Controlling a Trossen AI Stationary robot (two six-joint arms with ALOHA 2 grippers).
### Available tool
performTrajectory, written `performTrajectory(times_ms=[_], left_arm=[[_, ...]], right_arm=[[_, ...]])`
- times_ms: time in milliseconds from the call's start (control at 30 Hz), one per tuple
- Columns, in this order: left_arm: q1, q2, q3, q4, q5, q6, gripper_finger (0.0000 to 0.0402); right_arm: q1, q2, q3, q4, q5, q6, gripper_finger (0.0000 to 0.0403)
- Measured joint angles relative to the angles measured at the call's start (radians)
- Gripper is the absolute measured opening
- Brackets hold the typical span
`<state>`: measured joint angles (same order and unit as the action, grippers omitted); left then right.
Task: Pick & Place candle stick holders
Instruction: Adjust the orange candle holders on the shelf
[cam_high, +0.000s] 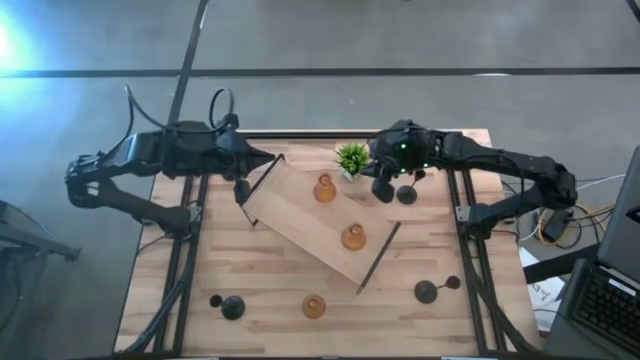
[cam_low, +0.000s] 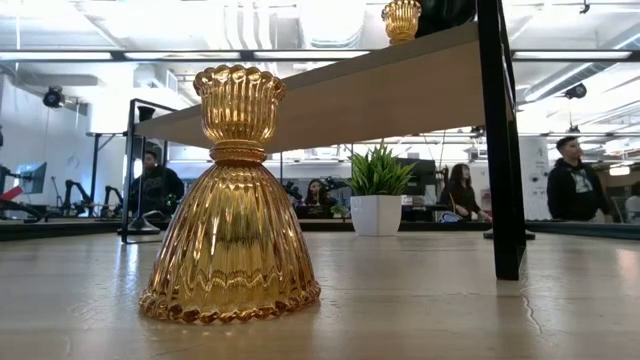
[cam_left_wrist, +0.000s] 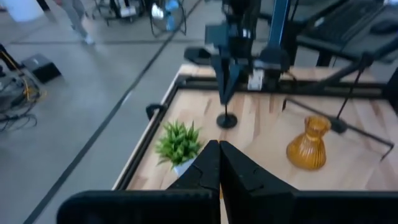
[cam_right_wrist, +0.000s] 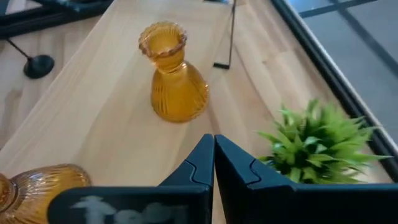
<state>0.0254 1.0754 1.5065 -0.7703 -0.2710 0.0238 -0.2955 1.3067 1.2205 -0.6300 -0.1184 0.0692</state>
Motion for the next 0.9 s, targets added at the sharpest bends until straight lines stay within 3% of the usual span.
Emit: performTrajectory(times_ms=[267, 900], left_arm=[[0.0, -0.082, -0.131, 0.132, 0.009, -0.016, 0.0005], [0.0, -0.084, -0.138, 0.135, 0.011, -0.025, 0.0008]], right_arm=[[0.044, 0.058, 0.0, 0.059, -0.024, 0.015, 0.0008], [0.067, 0.159, 0.0, 0.202, -0.021, 0.051, 0.0008]])
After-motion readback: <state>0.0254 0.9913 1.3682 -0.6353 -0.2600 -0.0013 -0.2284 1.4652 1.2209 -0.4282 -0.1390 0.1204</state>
